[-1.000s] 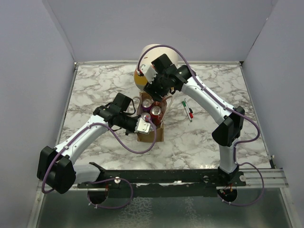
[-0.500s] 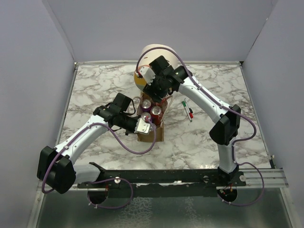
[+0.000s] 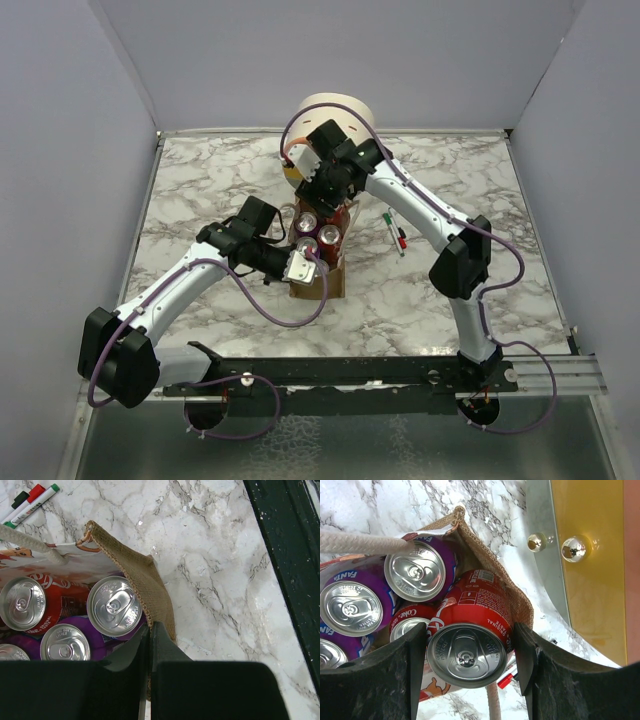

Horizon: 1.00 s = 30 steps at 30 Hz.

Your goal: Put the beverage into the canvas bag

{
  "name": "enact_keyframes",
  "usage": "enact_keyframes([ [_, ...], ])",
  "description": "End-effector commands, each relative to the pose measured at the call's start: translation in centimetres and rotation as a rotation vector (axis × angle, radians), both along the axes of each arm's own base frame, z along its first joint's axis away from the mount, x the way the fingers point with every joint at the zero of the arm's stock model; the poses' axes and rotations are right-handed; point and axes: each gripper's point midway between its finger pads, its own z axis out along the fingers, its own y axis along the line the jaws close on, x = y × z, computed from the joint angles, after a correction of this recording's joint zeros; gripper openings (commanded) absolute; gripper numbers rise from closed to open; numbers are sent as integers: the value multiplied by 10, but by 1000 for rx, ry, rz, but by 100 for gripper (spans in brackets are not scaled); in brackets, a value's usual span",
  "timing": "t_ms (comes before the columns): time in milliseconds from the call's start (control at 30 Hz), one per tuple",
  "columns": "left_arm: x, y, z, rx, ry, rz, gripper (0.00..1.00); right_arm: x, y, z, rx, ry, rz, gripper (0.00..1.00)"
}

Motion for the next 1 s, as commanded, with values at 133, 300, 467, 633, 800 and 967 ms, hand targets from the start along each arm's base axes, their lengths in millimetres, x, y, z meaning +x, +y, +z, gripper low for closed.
enact_keyframes([
  [133,-20,-2,-3,-6,66,-57,0,25,-4,-1,6,-42,-3,4],
  [300,-17,-7,1,-23,91,-36,0,17,4,-7,61,-13,46,8],
  [467,-15,-9,2,-29,98,-29,0,14,8,-11,92,-7,74,10],
  [633,-15,-8,4,-26,96,-23,0,11,11,-16,110,7,95,14],
  [800,-15,-7,2,-19,90,-20,0,11,13,-20,114,15,103,19],
  [967,-15,-6,2,-17,85,-20,0,11,10,-25,94,25,106,27],
])
